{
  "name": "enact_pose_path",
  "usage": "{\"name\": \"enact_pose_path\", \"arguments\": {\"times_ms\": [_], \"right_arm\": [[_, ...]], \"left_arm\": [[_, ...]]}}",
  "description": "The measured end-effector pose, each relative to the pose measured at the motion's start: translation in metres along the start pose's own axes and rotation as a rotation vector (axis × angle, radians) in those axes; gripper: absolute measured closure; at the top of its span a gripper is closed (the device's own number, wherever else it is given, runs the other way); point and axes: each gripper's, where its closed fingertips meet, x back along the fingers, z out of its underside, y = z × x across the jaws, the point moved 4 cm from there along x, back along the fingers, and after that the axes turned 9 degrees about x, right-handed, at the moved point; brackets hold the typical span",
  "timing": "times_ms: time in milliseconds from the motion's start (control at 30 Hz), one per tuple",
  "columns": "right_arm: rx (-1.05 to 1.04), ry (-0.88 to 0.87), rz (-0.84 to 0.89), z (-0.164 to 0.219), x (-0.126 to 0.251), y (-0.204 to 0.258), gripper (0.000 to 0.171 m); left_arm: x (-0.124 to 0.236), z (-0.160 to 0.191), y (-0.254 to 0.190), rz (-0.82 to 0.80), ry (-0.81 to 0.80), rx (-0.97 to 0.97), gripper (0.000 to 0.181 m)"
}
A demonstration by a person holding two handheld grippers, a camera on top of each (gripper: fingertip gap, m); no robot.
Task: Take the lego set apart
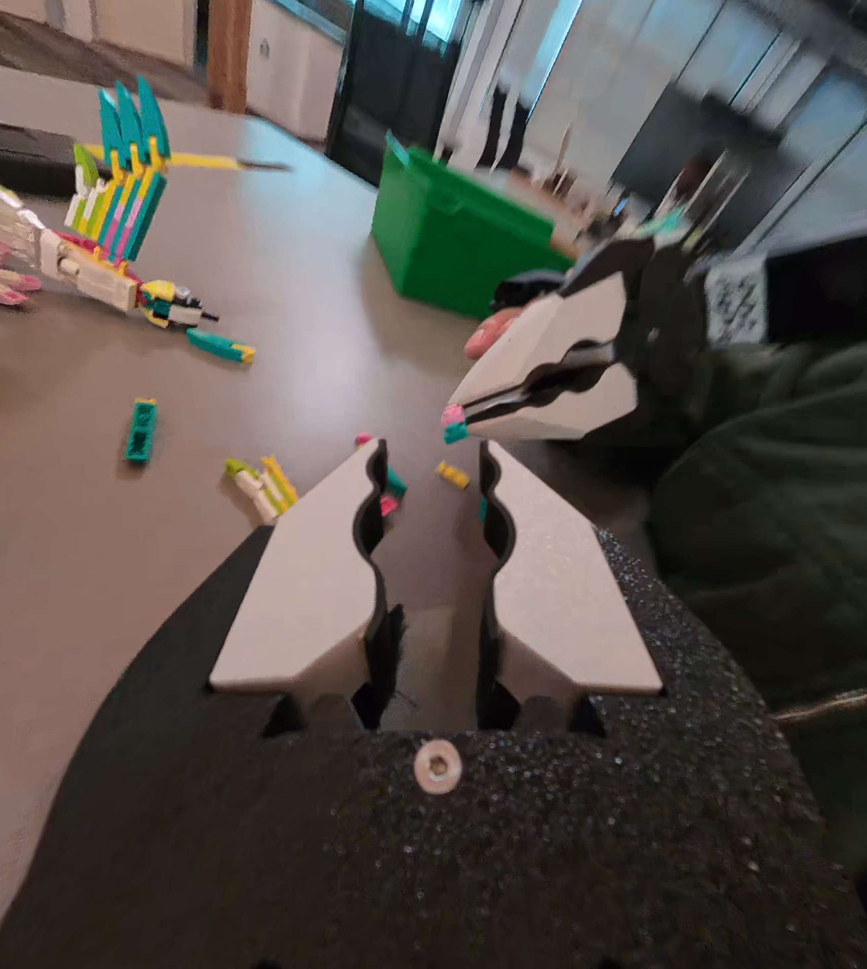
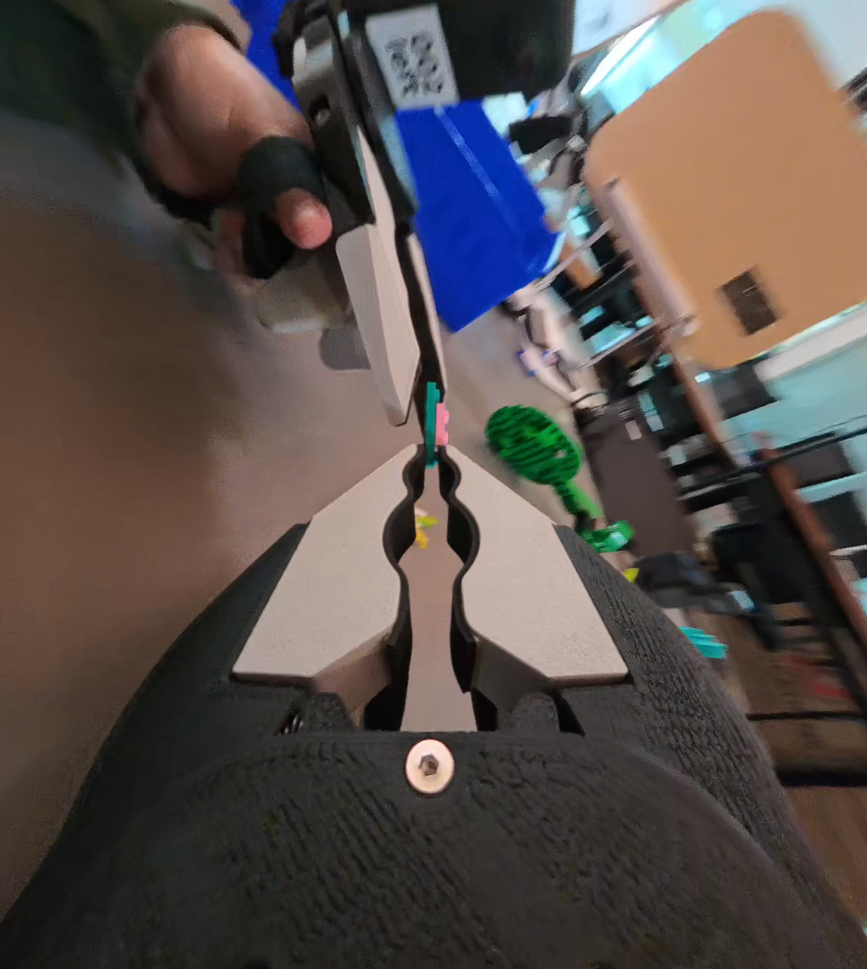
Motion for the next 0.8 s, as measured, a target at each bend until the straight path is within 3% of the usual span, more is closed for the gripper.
{"name": "enact_pose_path", "arguments": {"times_ms": [100,333,433,600,800], "right_arm": [[0.114,-0.005,0.136,-0.008,0.003,-0.01,0.169],[0.257,0.029,0.227,-0.009,0.004,-0.01,0.169],[0.301,0.041,0.245,-0.009,0.004,-0.009,0.169],[0.35,0.062,0.277,-0.007,0.004,-0.01,0.169],[0.357,0.057,0.282,-0.007,0.005,-0.01,0.169]], "left_arm": [[0.004,-0.01,-0.009,0.124,-0.09,0.069,0.15],[0.007,-0.015,-0.01,0.118,-0.134,0.037,0.154],[0.007,-0.015,-0.01,0.108,-0.144,0.008,0.175],[0.007,-0.015,-0.01,0.119,-0.146,0.034,0.154],[0.009,-0.018,-0.007,0.104,-0.172,0.035,0.166]]}}
